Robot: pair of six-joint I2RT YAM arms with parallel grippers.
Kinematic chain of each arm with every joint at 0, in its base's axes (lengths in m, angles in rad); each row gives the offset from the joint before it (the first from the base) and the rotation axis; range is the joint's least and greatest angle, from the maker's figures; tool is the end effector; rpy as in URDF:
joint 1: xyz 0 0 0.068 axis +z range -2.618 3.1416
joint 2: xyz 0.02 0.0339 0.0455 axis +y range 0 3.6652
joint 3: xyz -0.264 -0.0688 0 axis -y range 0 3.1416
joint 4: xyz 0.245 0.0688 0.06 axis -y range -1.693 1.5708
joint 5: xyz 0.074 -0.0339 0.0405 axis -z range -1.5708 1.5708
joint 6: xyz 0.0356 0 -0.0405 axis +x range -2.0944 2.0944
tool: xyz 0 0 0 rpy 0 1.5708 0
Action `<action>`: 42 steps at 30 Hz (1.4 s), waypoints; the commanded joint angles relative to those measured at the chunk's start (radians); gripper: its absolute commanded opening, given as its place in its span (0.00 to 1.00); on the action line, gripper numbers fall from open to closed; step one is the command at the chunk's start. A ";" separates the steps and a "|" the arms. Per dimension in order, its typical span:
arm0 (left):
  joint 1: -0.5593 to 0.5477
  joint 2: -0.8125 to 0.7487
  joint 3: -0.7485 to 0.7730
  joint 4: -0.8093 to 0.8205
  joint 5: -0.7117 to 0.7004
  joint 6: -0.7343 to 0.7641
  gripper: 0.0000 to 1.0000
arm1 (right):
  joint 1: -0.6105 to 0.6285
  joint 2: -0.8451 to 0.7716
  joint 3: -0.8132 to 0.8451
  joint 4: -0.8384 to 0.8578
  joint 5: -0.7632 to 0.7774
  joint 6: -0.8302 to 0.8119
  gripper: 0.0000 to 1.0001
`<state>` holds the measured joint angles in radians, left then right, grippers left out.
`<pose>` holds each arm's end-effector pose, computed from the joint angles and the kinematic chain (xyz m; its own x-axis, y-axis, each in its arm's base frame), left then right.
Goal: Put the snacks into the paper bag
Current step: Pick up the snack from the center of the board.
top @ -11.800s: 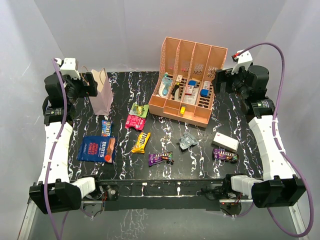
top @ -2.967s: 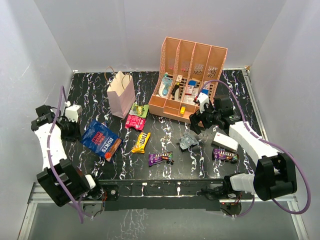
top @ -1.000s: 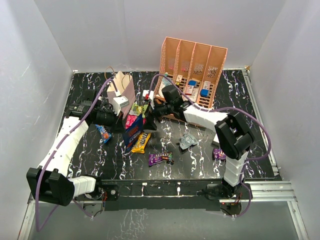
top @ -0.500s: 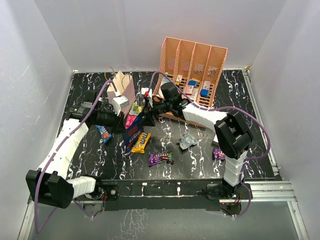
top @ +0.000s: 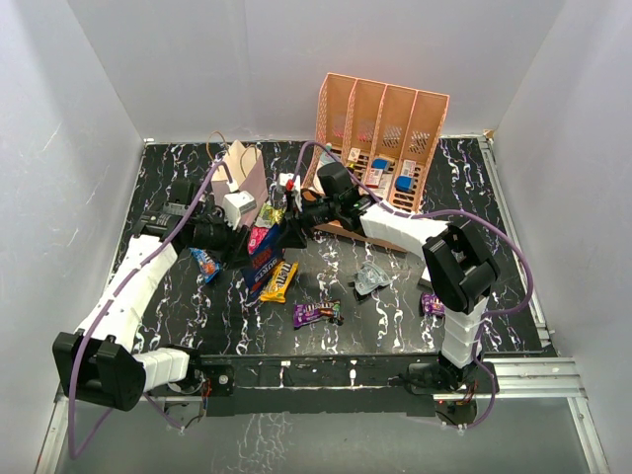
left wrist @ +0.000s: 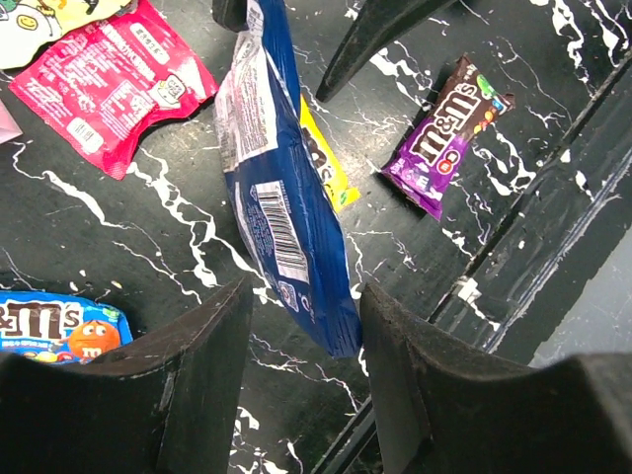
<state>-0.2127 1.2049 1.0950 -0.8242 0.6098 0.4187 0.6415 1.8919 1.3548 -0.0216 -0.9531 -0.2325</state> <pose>0.2273 -0.0700 0.3098 -0.5124 0.4516 -0.7304 0.7817 0.5974 -0.1790 0.3229 0.2774 0.2400 -0.2058 -0.3203 -0.9247 -0.9740 -0.0241 0.2251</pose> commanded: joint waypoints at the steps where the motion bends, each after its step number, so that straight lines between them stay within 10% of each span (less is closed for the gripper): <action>1: -0.009 0.003 -0.009 0.024 -0.019 0.008 0.47 | 0.005 -0.005 0.054 0.055 -0.027 0.013 0.50; 13: -0.028 0.024 -0.007 0.042 -0.065 0.005 0.32 | 0.001 -0.059 0.061 -0.061 0.037 -0.078 0.57; 20: -0.038 0.023 0.012 0.037 -0.066 -0.003 0.00 | -0.043 -0.198 -0.001 -0.187 0.117 -0.143 0.71; 42: -0.036 0.101 0.668 -0.311 -0.183 -0.067 0.00 | -0.479 -0.721 -0.405 -0.355 0.172 -0.226 0.84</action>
<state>-0.2462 1.3045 1.6096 -1.0580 0.4561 0.3965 0.2092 1.2484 0.9920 -0.3950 -0.7761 -0.4458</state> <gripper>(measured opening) 0.009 0.833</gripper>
